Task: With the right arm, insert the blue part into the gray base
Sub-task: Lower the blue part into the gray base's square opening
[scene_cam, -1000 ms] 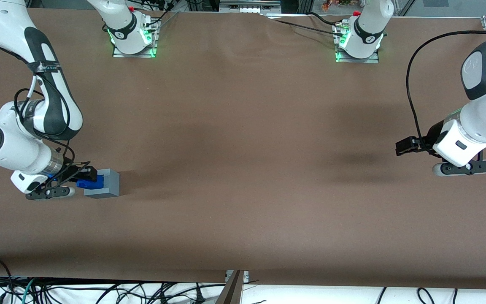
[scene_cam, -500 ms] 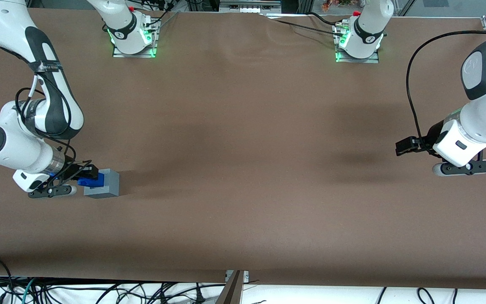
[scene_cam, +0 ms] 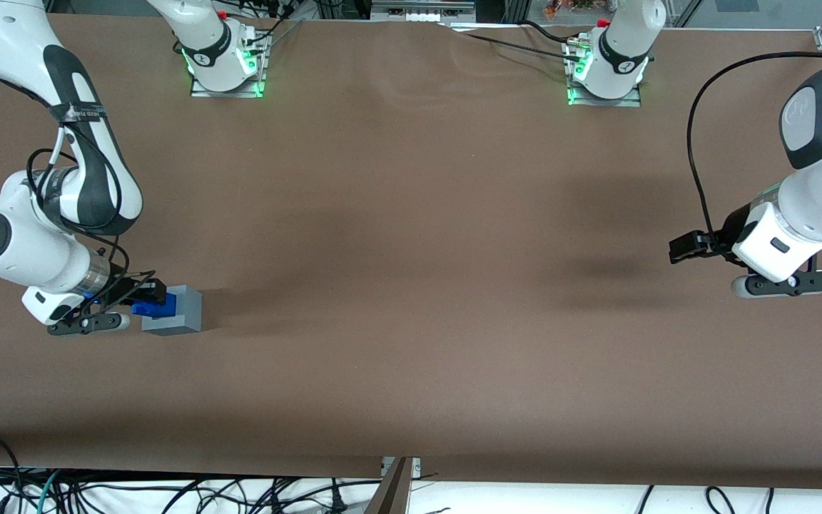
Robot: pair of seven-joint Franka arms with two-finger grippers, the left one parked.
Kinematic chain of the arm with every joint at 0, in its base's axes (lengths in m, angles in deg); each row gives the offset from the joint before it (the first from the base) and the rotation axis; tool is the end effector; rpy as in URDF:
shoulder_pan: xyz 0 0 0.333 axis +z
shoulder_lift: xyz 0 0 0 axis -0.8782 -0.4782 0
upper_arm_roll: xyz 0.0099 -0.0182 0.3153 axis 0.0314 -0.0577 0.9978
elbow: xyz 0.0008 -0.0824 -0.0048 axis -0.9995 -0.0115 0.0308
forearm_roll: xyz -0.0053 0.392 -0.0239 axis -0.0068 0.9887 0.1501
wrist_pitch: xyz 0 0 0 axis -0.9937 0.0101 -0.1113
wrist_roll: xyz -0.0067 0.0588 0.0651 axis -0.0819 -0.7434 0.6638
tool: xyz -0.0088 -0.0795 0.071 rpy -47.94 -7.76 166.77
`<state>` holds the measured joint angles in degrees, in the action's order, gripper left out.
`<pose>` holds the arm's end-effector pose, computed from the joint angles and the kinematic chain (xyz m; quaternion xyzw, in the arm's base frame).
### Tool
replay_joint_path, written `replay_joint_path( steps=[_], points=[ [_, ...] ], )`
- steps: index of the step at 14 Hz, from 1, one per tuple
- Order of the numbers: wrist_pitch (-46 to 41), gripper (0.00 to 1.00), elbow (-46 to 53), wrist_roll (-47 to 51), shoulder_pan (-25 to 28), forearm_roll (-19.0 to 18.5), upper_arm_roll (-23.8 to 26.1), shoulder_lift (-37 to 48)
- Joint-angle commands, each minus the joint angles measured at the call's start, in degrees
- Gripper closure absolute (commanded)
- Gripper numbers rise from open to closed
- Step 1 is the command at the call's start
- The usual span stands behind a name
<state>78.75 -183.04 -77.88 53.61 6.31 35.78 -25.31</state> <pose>0.6724 -0.0103 0.2999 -0.9978 -0.0609 -0.0204 0.0184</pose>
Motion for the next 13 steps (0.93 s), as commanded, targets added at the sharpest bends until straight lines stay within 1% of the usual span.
replay_joint_path(
  steps=[1, 5, 6, 7, 10, 13],
  points=[
    [2.67, 0.66, -0.97, -0.46, -0.18, -0.52, 0.09, -1.59],
    [2.76, 0.63, -0.01, -0.28, -0.09, -0.44, 0.09, -2.65],
    [2.76, 0.47, -0.01, -0.02, -0.09, -0.35, 0.18, -2.56],
    [2.67, 0.01, -0.01, 0.24, -0.09, -0.26, 0.18, -2.56],
    [1.62, 0.0, 0.96, 0.07, -0.09, -0.43, 0.44, -0.72],
    [-4.34, 0.0, 2.44, 0.07, -0.09, -0.52, 0.62, 2.53]
  ],
)
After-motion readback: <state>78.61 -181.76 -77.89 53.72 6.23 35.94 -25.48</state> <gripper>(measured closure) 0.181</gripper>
